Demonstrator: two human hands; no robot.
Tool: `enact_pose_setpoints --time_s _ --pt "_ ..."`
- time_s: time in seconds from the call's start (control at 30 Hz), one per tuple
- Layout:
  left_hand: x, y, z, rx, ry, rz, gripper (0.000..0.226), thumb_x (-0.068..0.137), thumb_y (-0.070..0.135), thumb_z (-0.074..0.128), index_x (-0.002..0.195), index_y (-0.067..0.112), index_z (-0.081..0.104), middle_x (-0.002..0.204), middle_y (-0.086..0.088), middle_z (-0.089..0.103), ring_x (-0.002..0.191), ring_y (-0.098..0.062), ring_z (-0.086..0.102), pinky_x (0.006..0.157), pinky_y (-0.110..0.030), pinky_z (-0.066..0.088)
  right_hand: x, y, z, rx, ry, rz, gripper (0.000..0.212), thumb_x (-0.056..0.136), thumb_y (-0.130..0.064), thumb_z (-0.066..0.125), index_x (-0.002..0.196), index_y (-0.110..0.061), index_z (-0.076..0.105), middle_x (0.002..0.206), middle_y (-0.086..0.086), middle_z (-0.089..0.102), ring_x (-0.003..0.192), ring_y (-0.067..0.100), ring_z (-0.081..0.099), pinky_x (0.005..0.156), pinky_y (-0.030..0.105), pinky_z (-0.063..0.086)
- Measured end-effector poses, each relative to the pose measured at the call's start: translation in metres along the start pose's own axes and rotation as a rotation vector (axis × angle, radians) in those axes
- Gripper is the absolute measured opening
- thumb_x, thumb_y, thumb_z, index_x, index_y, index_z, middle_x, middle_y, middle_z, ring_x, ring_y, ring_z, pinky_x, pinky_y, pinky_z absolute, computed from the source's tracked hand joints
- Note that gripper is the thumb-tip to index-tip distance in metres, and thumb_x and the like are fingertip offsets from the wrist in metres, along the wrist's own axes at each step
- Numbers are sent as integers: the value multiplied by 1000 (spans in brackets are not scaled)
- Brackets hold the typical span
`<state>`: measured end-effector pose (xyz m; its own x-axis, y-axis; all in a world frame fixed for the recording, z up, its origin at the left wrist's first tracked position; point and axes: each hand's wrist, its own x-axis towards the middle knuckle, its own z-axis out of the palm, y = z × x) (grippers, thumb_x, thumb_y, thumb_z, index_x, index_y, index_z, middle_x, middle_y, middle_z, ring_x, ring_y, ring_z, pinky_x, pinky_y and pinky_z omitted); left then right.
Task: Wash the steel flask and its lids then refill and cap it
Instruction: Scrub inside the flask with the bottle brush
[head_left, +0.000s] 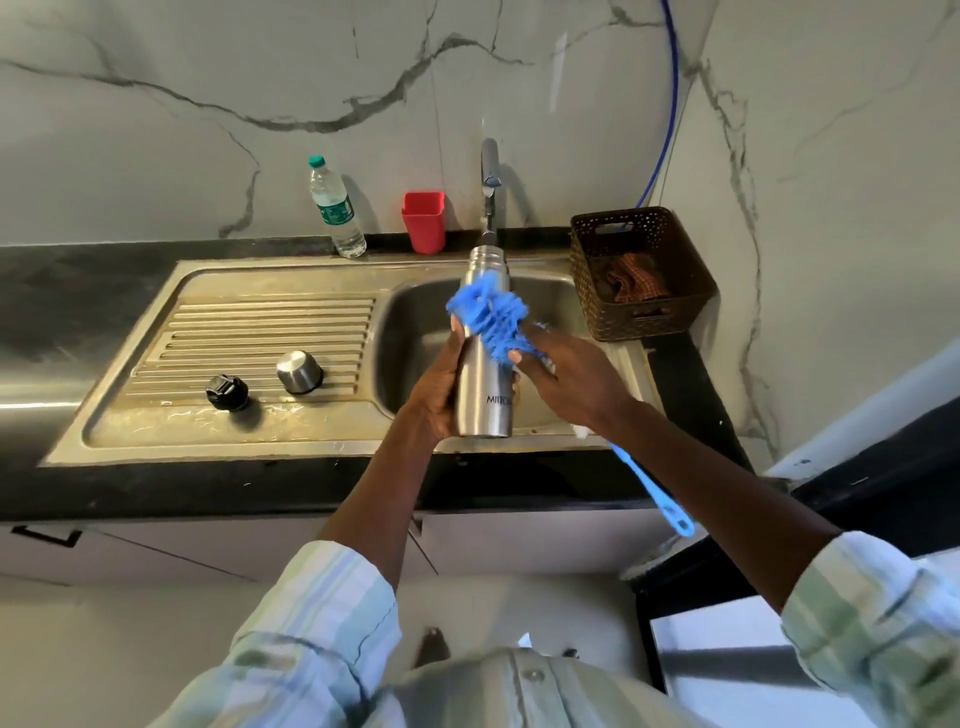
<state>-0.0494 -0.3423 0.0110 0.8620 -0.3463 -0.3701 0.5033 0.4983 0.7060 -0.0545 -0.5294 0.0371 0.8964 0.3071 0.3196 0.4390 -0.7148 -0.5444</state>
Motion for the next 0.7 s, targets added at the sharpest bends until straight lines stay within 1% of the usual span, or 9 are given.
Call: enact_pose_setpoints --time_s 0.07,0.13,0.23,0.27,0.37,0.43,0.5,0.6,0.7 --pt "-5 -1 -5 54 -28 -20 82 62 56 87 122 5 64 107 -17 68 88 -30 69 78 -42 59 10 10 -6 36 12 79 44 101 -42 45 137 -19 54 120 10 67 102 29 64 78 33 48" --pt "-6 -4 -11 126 -22 -5 89 49 42 97 121 4 62 108 -16 70 91 -31 70 82 -44 59 18 11 -11 150 71 200 40 102 -39 46 135 -18 55 112 8 69 92 20 65 72 28 46" --pt "-4 1 -8 250 -6 89 73 52 21 87 120 14 60 103 -9 70 97 -28 66 94 -50 53 9 2 -8 89 62 65 42 101 -42 43 136 -20 54 119 5 66 97 18 63 77 30 49" --pt "-4 3 -5 286 -5 103 69 52 18 83 117 17 60 100 -7 70 95 -25 67 93 -49 53 7 3 -5 68 52 30 45 101 -45 42 137 -22 53 122 4 65 101 19 62 79 32 50" --pt "-2 10 0 412 40 106 68 53 10 81 117 18 58 97 -5 69 92 -22 67 85 -42 57 13 1 -7 143 67 137 41 102 -41 44 135 -20 56 114 4 68 96 20 65 76 31 49" --pt "0 12 1 493 63 130 76 49 9 83 121 10 58 97 -7 69 93 -23 67 81 -39 56 11 -8 -4 86 78 70 43 101 -42 44 136 -19 54 117 6 67 99 21 64 78 33 51" --pt "1 12 5 568 74 136 76 47 10 82 119 9 60 97 -8 70 93 -24 67 83 -41 55 8 -9 -1 7 76 -7 47 99 -45 42 139 -21 50 122 9 65 104 26 63 82 39 53" --pt "-2 10 11 501 81 84 56 54 5 72 108 19 62 90 -5 68 89 -23 64 84 -41 53 16 -5 -4 141 147 146 44 101 -44 43 138 -21 52 118 4 66 101 19 63 83 40 54" --pt "-6 9 11 443 44 50 56 51 3 65 106 13 63 91 -10 66 88 -26 62 83 -38 51 9 -10 0 34 94 49 48 100 -47 42 141 -23 49 126 7 64 106 25 62 86 41 53"
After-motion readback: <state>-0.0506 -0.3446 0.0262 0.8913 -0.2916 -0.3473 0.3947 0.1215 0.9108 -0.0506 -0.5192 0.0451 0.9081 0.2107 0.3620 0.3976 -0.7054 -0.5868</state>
